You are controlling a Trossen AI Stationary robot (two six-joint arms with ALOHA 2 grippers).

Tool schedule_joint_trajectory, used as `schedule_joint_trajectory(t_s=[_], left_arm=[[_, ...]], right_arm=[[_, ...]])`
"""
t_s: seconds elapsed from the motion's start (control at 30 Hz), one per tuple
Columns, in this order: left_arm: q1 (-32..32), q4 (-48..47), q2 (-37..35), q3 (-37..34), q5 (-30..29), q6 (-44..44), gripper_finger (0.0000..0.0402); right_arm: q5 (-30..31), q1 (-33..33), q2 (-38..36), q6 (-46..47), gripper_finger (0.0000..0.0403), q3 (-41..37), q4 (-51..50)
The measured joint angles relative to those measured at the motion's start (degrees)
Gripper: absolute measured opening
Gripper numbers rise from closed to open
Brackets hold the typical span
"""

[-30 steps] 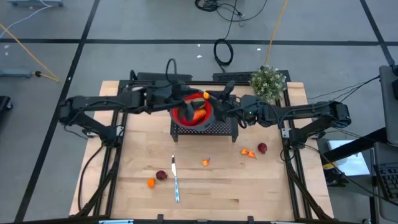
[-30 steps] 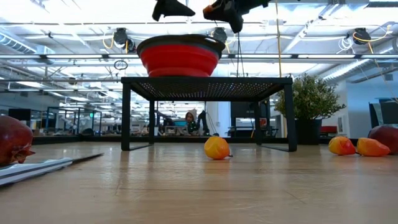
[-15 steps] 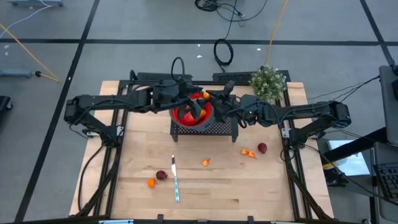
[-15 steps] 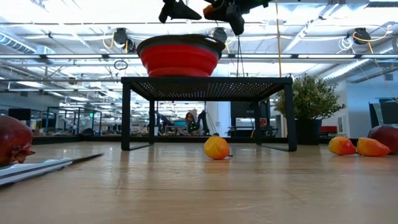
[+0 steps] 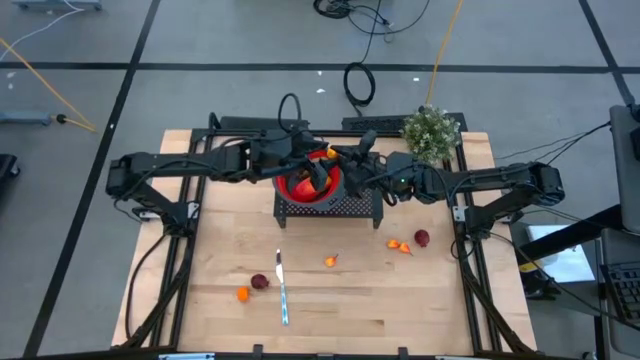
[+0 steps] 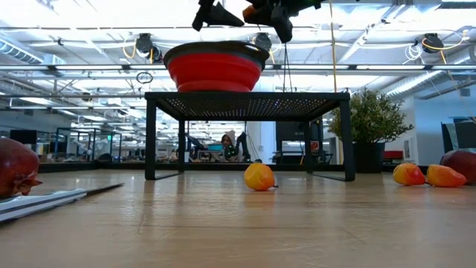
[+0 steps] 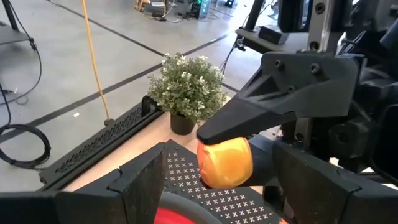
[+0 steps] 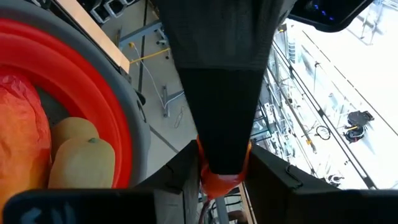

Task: Pick & Place Fruit
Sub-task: Put the top right peach into the strainer on the shelf

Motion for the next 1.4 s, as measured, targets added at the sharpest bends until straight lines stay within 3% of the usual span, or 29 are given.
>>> schedule_joint_trajectory(t_s=[0.43, 0.8, 1.0, 1.4], left_arm=[[0.02, 0.01, -0.09, 0.00, -1.55, -1.16, 0.0290], [0.11, 0.02, -0.09, 0.00, -0.26, 0.22, 0.0164], [0.87, -0.05, -0.15, 0.00, 3.87, 0.15, 0.0106], [1.25, -0.15, -0.20, 0.00, 5.12, -0.93, 0.0080]], right_arm=[[-0.04, 0.02, 0.00, 0.27, 0.0100, -0.02, -0.02], [-0.04, 0.02, 0.00, 0.44, 0.0100, -0.02, -0.02], [0.20, 0.09, 0.00, 0.52, 0.0101, -0.04, -0.08], [0.00, 0.13, 0.00, 4.98, 0.0121, -0.04, -0.38]])
